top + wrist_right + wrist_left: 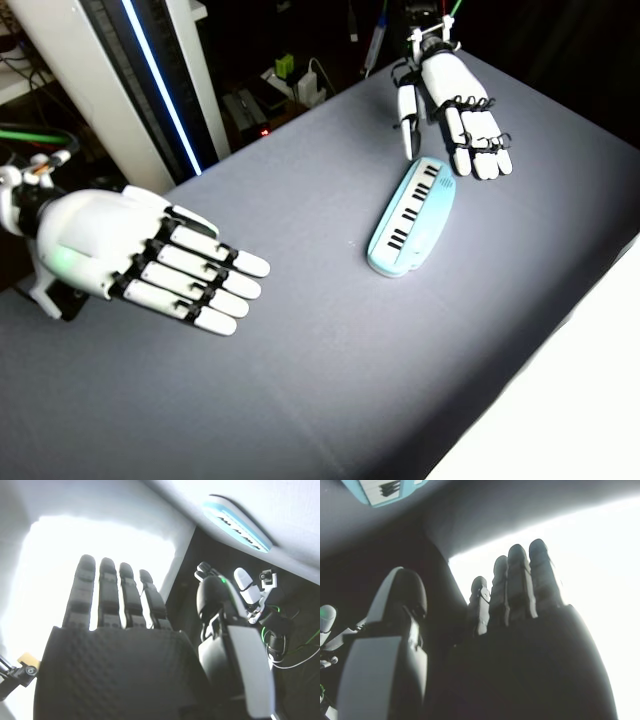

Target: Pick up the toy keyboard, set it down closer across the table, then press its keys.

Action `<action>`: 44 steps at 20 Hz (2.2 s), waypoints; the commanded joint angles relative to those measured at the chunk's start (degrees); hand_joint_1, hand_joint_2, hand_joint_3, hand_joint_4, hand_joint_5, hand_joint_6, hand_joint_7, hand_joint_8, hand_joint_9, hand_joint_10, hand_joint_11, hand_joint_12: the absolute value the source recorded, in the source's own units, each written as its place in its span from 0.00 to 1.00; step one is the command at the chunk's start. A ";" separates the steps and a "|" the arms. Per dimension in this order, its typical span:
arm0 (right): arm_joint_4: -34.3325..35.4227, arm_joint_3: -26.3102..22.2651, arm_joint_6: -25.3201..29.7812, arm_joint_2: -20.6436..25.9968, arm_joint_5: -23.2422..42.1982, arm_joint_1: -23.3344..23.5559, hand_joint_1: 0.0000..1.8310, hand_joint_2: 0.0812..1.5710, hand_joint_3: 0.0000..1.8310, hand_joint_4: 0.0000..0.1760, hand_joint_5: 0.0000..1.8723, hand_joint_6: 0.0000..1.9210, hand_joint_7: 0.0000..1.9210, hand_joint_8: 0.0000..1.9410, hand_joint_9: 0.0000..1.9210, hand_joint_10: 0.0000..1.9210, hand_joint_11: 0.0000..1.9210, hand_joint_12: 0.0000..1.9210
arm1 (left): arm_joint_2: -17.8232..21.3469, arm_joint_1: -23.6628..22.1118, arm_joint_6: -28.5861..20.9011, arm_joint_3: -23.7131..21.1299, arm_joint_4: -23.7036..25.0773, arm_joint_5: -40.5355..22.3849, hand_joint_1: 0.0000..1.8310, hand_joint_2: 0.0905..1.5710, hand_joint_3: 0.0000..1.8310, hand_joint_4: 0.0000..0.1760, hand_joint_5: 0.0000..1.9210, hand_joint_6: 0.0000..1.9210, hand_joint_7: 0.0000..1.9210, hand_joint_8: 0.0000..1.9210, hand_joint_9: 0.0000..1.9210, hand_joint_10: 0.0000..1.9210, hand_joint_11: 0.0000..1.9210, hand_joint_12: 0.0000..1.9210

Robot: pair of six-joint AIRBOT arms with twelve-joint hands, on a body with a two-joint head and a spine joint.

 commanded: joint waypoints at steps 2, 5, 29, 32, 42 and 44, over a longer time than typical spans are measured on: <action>-0.26 0.14 0.00 0.20 7.17 0.36 0.13 0.86 0.00 0.00 0.00 0.00 0.00 0.00 0.00 0.00 0.00 0.00 | -0.58 -0.66 -0.10 0.98 -0.09 -5.16 0.33 0.69 0.00 0.20 0.00 0.00 0.00 0.00 0.00 0.00 0.00 0.00; -0.08 0.14 0.00 0.19 7.17 0.29 0.14 0.86 0.00 0.00 0.00 0.00 0.00 0.00 0.00 0.00 0.00 0.00 | -1.44 -1.53 0.50 2.39 -0.53 -1.80 0.35 0.64 0.00 0.32 0.00 0.00 0.00 0.00 0.00 0.00 0.00 0.00; 1.75 0.07 2.18 0.08 7.97 -1.74 0.15 0.86 0.00 0.00 0.00 0.00 0.00 0.00 0.00 0.00 0.00 0.00 | -11.89 -9.87 11.63 13.15 -3.30 25.78 0.71 0.70 0.00 0.00 0.28 0.04 0.32 0.06 0.25 0.51 0.20 0.85; 1.88 0.07 2.26 0.08 8.07 -1.80 0.16 0.86 0.00 0.00 0.00 0.00 0.00 0.00 0.00 0.00 0.00 0.00 | -11.38 -9.88 11.43 12.46 -2.86 24.55 0.75 0.70 0.00 0.00 0.29 0.08 0.20 0.42 0.20 0.68 0.22 0.87; 2.04 -0.44 3.32 0.54 11.31 -1.94 0.21 0.85 0.00 0.00 0.00 0.00 0.00 0.00 0.00 0.00 0.00 0.00 | -8.41 -13.41 5.32 7.22 10.01 16.39 0.75 0.72 0.00 0.00 0.04 0.74 0.04 0.83 0.10 0.94 0.25 1.00; 2.00 -0.99 3.36 1.04 12.94 -1.96 0.20 0.85 0.00 0.00 0.00 0.00 0.00 0.00 0.00 0.00 0.00 0.00 | -8.42 -14.92 2.81 6.47 14.52 15.30 0.76 0.72 0.00 0.00 0.03 0.70 0.00 0.82 0.06 0.92 0.19 0.97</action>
